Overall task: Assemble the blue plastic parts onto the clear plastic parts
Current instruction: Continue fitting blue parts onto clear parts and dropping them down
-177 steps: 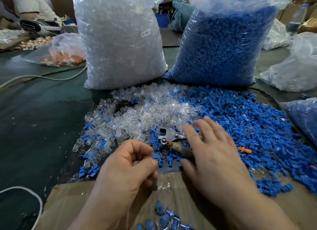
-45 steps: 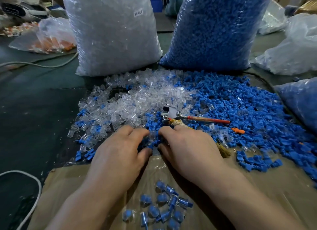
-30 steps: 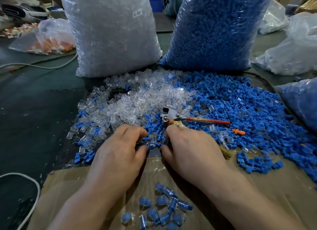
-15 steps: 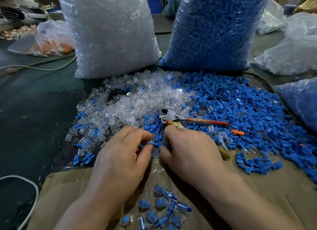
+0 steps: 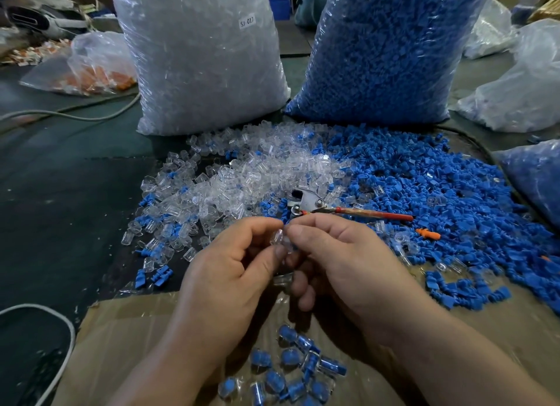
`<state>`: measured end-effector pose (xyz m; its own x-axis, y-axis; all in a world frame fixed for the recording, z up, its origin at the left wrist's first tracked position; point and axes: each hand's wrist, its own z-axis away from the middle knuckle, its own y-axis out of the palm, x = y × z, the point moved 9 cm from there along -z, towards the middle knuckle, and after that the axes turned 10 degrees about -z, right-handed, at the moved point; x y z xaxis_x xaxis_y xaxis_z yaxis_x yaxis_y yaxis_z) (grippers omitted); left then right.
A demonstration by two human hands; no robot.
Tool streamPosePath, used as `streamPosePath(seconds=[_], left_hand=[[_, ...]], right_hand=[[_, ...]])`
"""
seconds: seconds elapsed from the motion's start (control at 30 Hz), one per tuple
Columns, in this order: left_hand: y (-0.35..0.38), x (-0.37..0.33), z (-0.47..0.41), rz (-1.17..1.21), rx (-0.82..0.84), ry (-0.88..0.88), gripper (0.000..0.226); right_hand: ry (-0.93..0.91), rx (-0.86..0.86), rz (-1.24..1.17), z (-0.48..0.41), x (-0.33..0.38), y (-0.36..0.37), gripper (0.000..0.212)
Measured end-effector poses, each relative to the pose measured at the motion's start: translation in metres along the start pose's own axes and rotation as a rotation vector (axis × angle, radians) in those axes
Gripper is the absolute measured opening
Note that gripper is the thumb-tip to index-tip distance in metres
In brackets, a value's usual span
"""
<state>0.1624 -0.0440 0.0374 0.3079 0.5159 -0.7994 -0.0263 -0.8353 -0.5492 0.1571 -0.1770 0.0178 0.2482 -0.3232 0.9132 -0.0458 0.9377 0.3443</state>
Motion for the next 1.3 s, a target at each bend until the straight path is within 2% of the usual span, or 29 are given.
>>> streamPosePath(seconds=[0.07, 0.17, 0.27, 0.37, 0.43, 0.57, 0.67, 0.7, 0.8, 0.9, 0.97, 1.07, 1.17, 1.3], left_hand=[[0.002, 0.005, 0.000, 0.062, 0.003, -0.032, 0.023], [0.003, 0.009, 0.000, 0.047, -0.017, -0.041, 0.020], [-0.003, 0.022, 0.000, 0.080, -0.085, -0.119, 0.021], [-0.006, 0.031, 0.002, 0.178, -0.107, -0.195, 0.040], [-0.006, 0.031, 0.001, 0.189, -0.106, -0.204, 0.038], [-0.005, 0.035, 0.000, 0.228, -0.087, -0.219, 0.018], [0.001, 0.031, 0.001, 0.361, -0.021, -0.273, 0.018], [0.003, 0.030, 0.002, 0.424, 0.006, -0.301, 0.022], [0.006, 0.026, 0.003, 0.557, 0.064, -0.352, 0.033], [0.008, 0.028, 0.002, 0.649, 0.080, -0.394, 0.034], [0.009, 0.028, 0.001, 0.631, 0.071, -0.399, 0.034], [0.004, 0.026, 0.000, 0.570, 0.021, -0.378, 0.033], [0.000, 0.023, 0.002, 0.490, 0.005, -0.361, 0.039], [-0.004, 0.024, 0.002, 0.527, -0.058, -0.387, 0.046]], right_hand=[[0.066, 0.006, -0.163, -0.001, -0.005, 0.002, 0.018], [0.114, 0.020, -0.259, -0.002, -0.009, 0.003, 0.018], [0.090, 0.011, -0.220, -0.004, -0.010, 0.001, 0.015], [0.028, -0.029, -0.129, -0.004, -0.007, -0.003, 0.020], [-0.015, -0.051, -0.067, -0.003, -0.003, -0.005, 0.021], [-0.151, -0.101, 0.181, 0.000, 0.014, -0.010, 0.018], [-0.396, -0.161, 0.686, 0.008, 0.036, -0.010, 0.013], [-0.456, -0.191, 0.775, 0.012, 0.042, -0.009, 0.012], [-0.430, -0.192, 0.658, 0.016, 0.042, -0.012, 0.010], [-0.249, -0.080, 0.238, 0.014, 0.029, -0.008, 0.012], [-0.168, -0.055, -0.009, 0.011, 0.022, -0.006, 0.010], [-0.146, -0.025, -0.179, 0.010, 0.020, -0.004, 0.009], [-0.154, 0.004, -0.085, 0.011, 0.022, -0.002, 0.005], [-0.354, -0.059, 0.309, 0.019, 0.034, -0.001, 0.011]])
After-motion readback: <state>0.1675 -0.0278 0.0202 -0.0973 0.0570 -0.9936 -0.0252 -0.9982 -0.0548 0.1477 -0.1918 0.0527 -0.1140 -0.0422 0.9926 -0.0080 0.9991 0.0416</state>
